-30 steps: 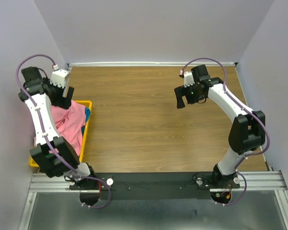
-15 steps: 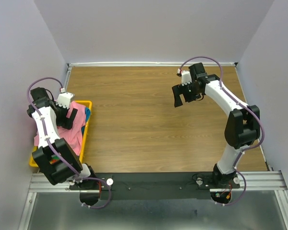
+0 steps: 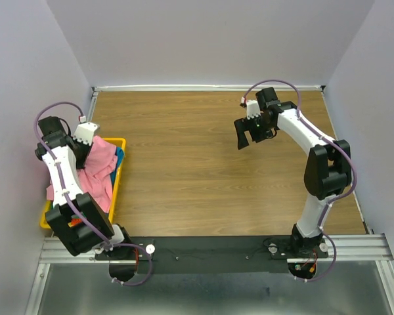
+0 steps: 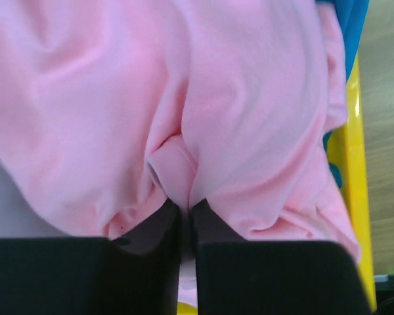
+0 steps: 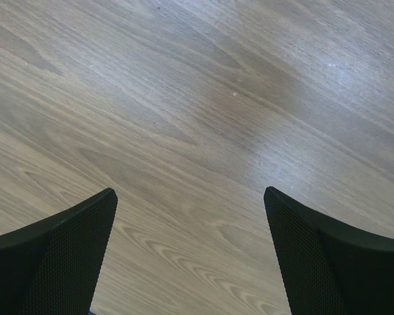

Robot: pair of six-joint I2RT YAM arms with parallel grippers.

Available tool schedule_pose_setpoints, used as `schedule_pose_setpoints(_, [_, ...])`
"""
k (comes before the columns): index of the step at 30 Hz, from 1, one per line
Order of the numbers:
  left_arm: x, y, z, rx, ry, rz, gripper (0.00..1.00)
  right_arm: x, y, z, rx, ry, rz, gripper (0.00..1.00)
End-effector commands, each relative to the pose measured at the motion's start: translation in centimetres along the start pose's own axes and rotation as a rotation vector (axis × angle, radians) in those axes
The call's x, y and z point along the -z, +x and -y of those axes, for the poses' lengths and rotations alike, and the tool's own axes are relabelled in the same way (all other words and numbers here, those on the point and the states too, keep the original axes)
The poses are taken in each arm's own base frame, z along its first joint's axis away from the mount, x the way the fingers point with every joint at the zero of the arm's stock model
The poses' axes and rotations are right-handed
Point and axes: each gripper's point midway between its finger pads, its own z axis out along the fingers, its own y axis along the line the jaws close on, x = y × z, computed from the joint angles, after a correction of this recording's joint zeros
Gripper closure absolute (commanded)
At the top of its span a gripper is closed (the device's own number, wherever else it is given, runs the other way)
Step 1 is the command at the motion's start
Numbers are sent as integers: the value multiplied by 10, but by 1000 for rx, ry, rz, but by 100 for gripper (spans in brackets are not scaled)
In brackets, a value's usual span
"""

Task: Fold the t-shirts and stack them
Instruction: Grab crumpled tshirt from bin with the left arm, then move the tshirt to the center of the board

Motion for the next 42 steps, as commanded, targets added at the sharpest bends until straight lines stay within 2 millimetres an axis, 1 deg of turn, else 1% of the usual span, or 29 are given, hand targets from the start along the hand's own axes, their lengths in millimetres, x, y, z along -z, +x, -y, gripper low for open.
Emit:
schedule_pose_setpoints(1, [36, -31, -15, -16, -71, 106, 99, 2, -4, -5, 4, -23, 1, 0])
schedule_pose_setpoints(6, [67, -58, -22, -34, -93, 189, 100, 4, -4, -5, 7, -21, 5, 0])
schedule_pose_setpoints(8, [88, -77, -28, -42, -118, 248, 100, 4, -5, -4, 6, -18, 8, 0])
schedule_pose_setpoints(9, [104, -93, -32, -51, -132, 306, 100, 5, -5, -5, 6, -19, 9, 0])
schedule_pose_setpoints(11, [118, -111, -32, -62, -124, 358, 100, 5, -5, -5, 6, -16, 9, 0])
schedule_pose_setpoints(13, [135, -136, -28, -81, -109, 438, 100, 6, -7, -5, 7, -13, 14, 0])
schedule_pose_setpoints(14, [153, -157, -31, -104, -128, 503, 100, 5, -6, -4, 4, -11, 10, 0])
schedule_pose_setpoints(15, [163, -170, -30, -113, -136, 540, 100, 5, -7, -4, 2, -9, 12, 0])
schedule_pose_setpoints(16, [185, -194, -24, -141, -147, 612, 100, 5, -7, -4, 0, -9, 11, 0])
schedule_pose_setpoints(18, [204, -222, -21, -173, -169, 691, 100, 6, -9, -3, -4, -7, 14, 0])
schedule_pose_setpoints(19, [229, -242, -17, -198, -196, 762, 100, 5, -9, -3, -7, -6, 13, 0])
schedule_pose_setpoints(20, [238, -264, -7, -220, -185, 819, 100, 5, -10, -3, -7, -6, 15, 0])
schedule_pose_setpoints(22, [260, -289, 2, -241, -194, 896, 100, 5, -11, -2, -8, -1, 16, 0])
schedule_pose_setpoints(23, [280, -308, 2, -259, -210, 964, 100, 5, -11, -1, -8, 5, 16, 0])
schedule_pose_setpoints(24, [290, -322, 14, -260, -178, 1012, 100, 6, -11, 0, -10, 9, 16, 0])
schedule_pose_setpoints(25, [311, -339, 13, -270, -196, 1084, 100, 8, -11, 1, -9, 15, 20, 0])
schedule_pose_setpoints(27, [331, -358, 28, -271, -152, 1175, 100, 9, -11, 3, -10, 22, 22, 0])
schedule_pose_setpoints(28, [349, -370, 32, -282, -160, 1250, 100, 13, -11, 7, -15, 28, 29, 0])
schedule_pose_setpoints(29, [358, -378, 45, -281, -120, 1298, 100, 15, -10, 10, -20, 31, 31, 0])
schedule_pose_setpoints(31, [376, -388, 60, -285, -91, 1378, 100, 19, -10, 18, -38, 45, 37, 0])
schedule_pose_setpoints(32, [388, -393, 64, -297, -95, 1435, 100, 24, -10, 30, -65, 62, 50, 0])
schedule_pose_setpoints(33, [397, -400, 87, -317, -36, 1479, 100, 27, -10, 36, -84, 67, 57, 0])
schedule_pose_setpoints(34, [400, -403, 95, -315, -7, 1501, 100, 31, -10, 43, -101, 74, 67, 0])
schedule_pose_setpoints(35, [408, -408, 102, -318, 10, 1544, 100, 37, -9, 57, -137, 85, 78, 0])
schedule_pose_setpoints(37, [411, -416, 124, -333, 74, 1575, 100, 47, -10, 70, -169, 96, 104, 0])
schedule_pose_setpoints(38, [406, -422, 130, -339, 92, 1578, 100, 52, -8, 81, -196, 108, 115, 0])
schedule_pose_setpoints(40, [393, -431, 141, -340, 120, 1569, 100, 62, -7, 90, -212, 130, 133, 0])
schedule_pose_setpoints(41, [378, -439, 150, -344, 150, 1551, 100, 67, -6, 97, -227, 141, 143, 0])
schedule_pose_setpoints(42, [371, -443, 156, -346, 166, 1541, 100, 69, -5, 99, -234, 146, 147, 0])
